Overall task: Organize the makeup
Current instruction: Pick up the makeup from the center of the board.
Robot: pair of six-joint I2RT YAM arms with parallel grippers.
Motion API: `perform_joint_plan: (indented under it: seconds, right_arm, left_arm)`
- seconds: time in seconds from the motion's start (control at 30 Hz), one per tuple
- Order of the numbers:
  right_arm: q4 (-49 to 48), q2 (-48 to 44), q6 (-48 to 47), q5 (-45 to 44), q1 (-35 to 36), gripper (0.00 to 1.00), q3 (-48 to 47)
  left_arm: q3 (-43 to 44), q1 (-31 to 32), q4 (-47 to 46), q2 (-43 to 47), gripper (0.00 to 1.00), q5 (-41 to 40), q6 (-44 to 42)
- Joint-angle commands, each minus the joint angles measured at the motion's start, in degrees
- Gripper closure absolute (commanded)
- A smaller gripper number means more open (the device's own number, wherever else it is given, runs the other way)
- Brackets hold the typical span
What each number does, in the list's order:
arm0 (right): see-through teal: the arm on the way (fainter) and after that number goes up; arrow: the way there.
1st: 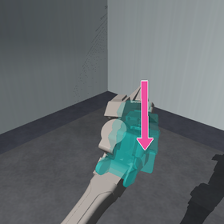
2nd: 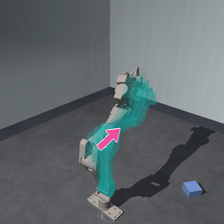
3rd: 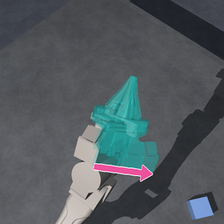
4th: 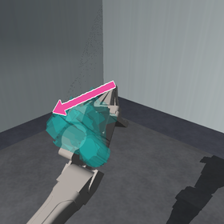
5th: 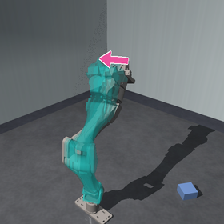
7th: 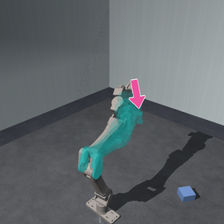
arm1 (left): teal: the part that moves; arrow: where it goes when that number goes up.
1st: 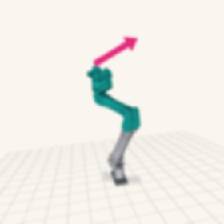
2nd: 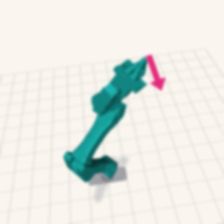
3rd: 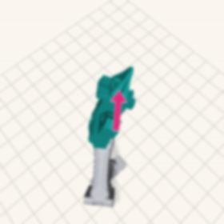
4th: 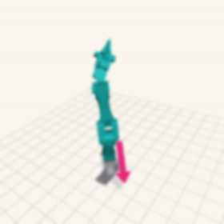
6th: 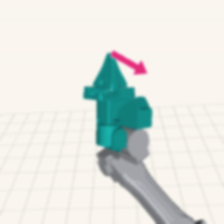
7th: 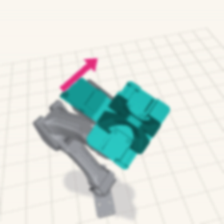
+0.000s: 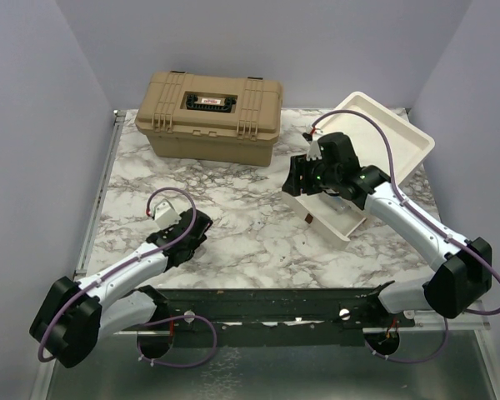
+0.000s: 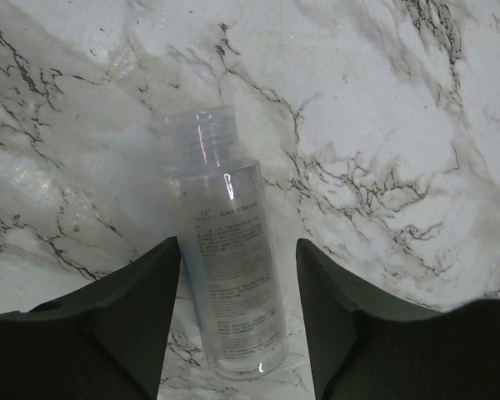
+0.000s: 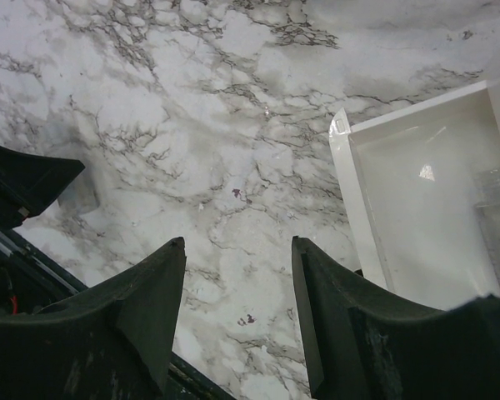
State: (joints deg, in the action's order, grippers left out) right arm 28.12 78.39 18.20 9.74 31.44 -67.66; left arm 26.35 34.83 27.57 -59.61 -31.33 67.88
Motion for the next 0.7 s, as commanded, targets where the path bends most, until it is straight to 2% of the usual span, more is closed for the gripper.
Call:
perform_joint_plan:
  seconds: [0.0, 0.13, 0.27, 0.43, 0.53, 0.67]
  right_arm:
    - [1.8, 0.7, 0.4, -0.9, 0.3, 0.40, -1.5]
    - [2.0, 0.7, 0.5, -0.9, 0.3, 0.40, -1.4]
    - [2.2, 0.7, 0.5, -1.2, 0.3, 0.40, -1.4]
    - [2.4, 0.6, 0.4, -1.3, 0.3, 0.40, -1.6]
    - [1.8, 0.4, 0.8, -0.2, 0.3, 0.40, -1.5]
    - [-0.6, -1.5, 3.4, -0.9, 0.3, 0.40, -0.4]
  left_arm:
    - [-1.0, -0.4, -2.3, -0.7, 0.43, 1.9, -0.8]
    - [-1.1, -0.5, -3.2, -1.5, 0.51, 2.5, -1.5]
    - [-0.6, -0.5, -3.5, -2.1, 0.64, 3.0, -2.5]
    - [0.9, -0.5, -4.7, -1.7, 0.71, 4.6, -5.2]
    - [2.0, -0.5, -8.3, -0.3, 0.84, 8.4, -9.3]
    - [2.5, -0.5, -15.1, 2.6, 0.84, 14.6, -12.5]
